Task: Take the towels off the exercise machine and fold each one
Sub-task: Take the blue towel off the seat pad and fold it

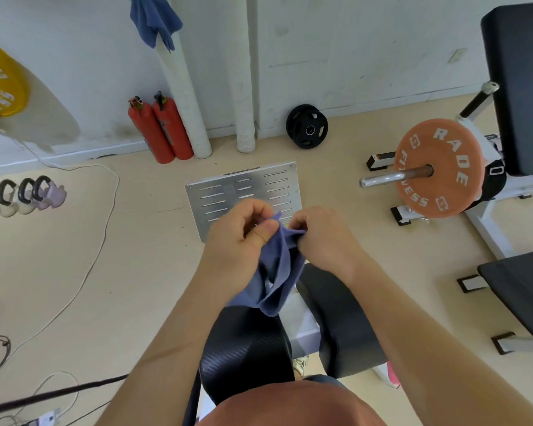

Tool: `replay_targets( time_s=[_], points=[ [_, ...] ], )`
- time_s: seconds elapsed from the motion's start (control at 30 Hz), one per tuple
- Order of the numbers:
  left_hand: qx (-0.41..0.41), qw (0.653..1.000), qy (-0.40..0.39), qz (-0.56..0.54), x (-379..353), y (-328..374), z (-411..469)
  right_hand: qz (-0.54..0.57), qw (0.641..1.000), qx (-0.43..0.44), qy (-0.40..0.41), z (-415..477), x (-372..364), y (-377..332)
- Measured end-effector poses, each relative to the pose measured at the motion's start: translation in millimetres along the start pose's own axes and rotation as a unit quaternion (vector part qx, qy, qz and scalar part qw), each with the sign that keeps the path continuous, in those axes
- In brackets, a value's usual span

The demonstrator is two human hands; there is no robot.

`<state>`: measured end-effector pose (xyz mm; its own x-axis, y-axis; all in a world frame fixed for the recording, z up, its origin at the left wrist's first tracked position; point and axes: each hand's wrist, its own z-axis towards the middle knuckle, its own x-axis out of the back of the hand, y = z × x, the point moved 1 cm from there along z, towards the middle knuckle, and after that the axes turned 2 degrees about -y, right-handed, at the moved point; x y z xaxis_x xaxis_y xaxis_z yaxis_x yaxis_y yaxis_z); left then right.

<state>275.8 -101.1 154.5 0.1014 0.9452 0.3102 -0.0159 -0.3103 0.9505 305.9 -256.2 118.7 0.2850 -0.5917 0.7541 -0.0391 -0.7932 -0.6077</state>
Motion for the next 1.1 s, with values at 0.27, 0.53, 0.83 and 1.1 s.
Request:
replay_targets(
  time_s=[0.27,0.53,0.83,1.1],
  points=[
    [0.005,0.979,0.199,-0.050,51.5,-17.0,30.3,-0.035,0.973,-0.185,-0.134,4.4,-3.8,81.7],
    [0.119,0.971,0.195,-0.069,67.5,-80.2,46.9,0.030,0.962,-0.225,-0.151,22.2,41.2,92.8],
    [0.115,0.969,0.214,-0.044,66.9,-69.3,81.2,0.229,0.949,-0.193,0.096,74.4,92.8,77.4],
    [0.146,0.962,0.165,-0.162,51.5,-79.9,22.3,0.200,0.951,-0.183,0.149,22.6,56.1,105.4]
  ],
)
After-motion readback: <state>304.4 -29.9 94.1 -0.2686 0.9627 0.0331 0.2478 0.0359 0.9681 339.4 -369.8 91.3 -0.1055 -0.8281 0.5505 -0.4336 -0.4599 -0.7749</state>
